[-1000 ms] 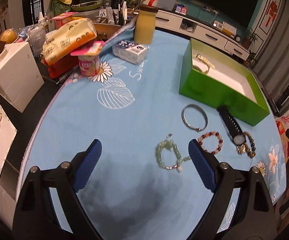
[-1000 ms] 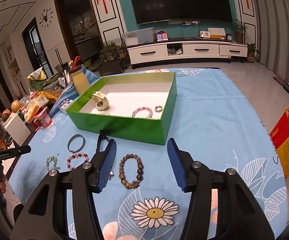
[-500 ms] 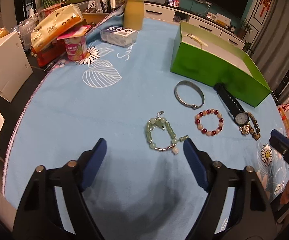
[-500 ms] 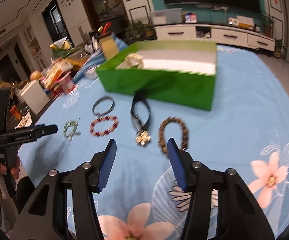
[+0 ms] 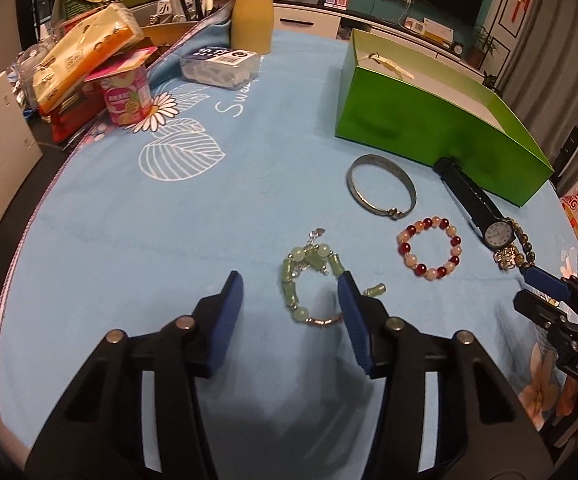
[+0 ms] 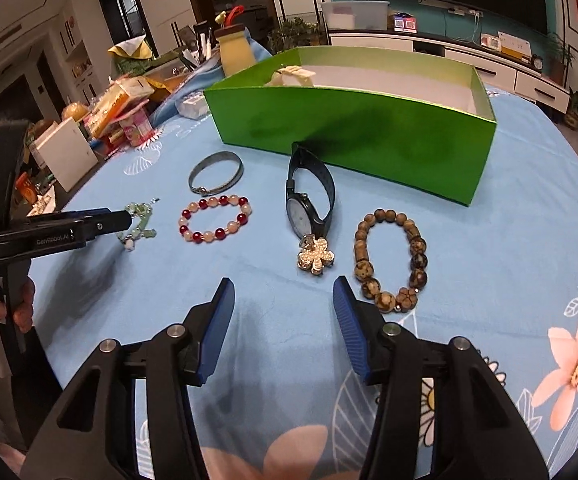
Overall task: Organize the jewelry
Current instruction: 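Grasp the green jade charm bracelet with the left tool while the right tool grasps the black watch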
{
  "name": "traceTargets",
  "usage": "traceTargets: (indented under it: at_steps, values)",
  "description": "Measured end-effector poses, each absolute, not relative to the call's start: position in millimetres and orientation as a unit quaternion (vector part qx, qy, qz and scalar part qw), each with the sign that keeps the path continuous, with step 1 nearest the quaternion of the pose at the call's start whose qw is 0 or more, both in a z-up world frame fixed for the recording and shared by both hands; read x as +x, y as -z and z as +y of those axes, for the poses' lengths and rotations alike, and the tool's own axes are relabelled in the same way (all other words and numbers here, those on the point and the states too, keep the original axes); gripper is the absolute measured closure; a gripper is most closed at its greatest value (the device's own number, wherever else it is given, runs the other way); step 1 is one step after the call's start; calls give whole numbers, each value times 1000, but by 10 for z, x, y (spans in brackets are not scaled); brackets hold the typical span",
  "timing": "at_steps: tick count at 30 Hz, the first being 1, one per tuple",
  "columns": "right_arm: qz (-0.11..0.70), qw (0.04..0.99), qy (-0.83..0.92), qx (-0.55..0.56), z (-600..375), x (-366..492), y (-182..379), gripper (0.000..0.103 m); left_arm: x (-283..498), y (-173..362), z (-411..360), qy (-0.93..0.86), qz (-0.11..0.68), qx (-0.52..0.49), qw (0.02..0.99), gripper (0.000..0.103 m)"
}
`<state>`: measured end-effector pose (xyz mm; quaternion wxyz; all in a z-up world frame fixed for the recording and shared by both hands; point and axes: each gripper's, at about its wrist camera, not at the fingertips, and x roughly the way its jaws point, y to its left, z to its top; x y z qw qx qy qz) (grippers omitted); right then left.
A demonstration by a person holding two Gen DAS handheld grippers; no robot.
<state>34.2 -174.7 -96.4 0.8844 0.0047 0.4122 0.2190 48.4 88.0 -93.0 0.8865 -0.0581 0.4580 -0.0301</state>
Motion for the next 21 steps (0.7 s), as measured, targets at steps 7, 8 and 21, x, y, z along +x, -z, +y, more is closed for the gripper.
traceTargets:
  at_steps: [7,8,21]
  values:
    - [422,884,-203,0,-1732,516,1027,59,549,964,903,40,449,-55,891,65]
    - [423,885,-196,-1,-1737,545,1031,60,556,965,910,42,448,-55,891,68]
    - [420,888,-182,-49,-1612,696,1040,81,567,980,908,37,440,-39,896,95]
